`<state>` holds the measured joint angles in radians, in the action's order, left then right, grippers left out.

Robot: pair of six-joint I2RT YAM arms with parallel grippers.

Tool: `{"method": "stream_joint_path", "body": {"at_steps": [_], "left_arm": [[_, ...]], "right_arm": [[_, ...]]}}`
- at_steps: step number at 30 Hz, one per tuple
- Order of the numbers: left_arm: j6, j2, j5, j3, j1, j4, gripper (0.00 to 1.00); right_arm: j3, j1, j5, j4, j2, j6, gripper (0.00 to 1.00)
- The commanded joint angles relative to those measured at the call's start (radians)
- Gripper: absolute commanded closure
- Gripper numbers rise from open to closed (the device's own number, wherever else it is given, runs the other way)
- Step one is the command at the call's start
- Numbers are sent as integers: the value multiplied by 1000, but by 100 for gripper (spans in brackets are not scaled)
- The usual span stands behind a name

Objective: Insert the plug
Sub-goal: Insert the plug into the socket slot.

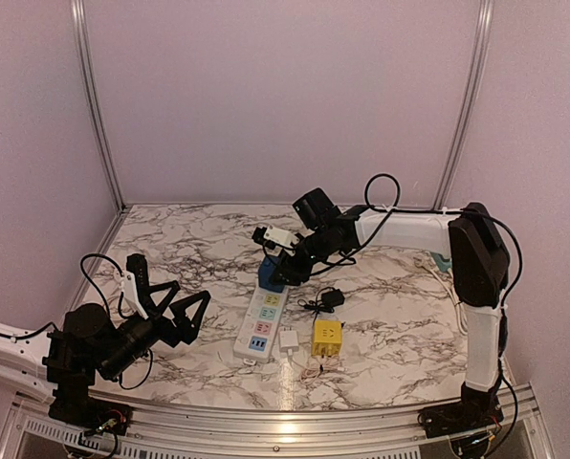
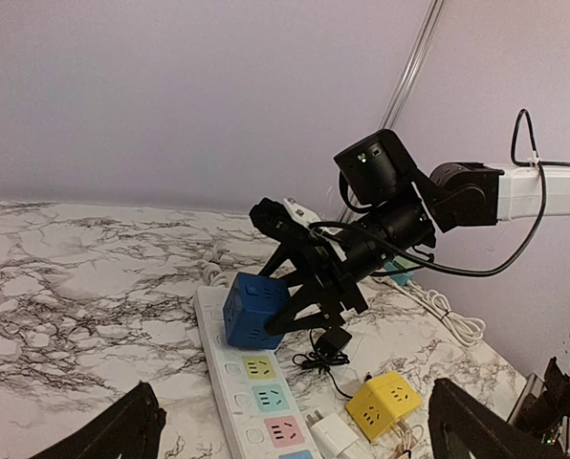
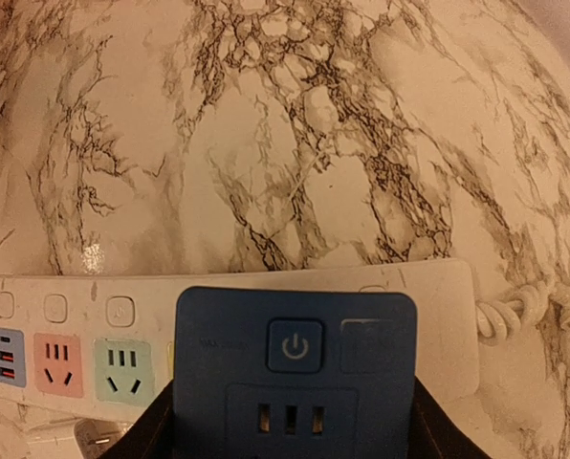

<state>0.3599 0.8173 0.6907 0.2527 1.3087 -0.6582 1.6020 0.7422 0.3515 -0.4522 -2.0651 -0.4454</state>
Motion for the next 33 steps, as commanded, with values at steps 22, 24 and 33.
{"method": "stream_joint_path", "body": {"at_steps": [22, 24, 33], "left_arm": [[-5, -2, 20, -1, -5, -9, 1], [-6, -3, 21, -2, -5, -9, 1], [-11, -4, 23, 0, -5, -8, 1]], "right_arm": [[29, -5, -59, -79, 23, -33, 100], [26, -6, -61, -74, 20, -31, 100], [28, -10, -66, -68, 0, -23, 100]]}}
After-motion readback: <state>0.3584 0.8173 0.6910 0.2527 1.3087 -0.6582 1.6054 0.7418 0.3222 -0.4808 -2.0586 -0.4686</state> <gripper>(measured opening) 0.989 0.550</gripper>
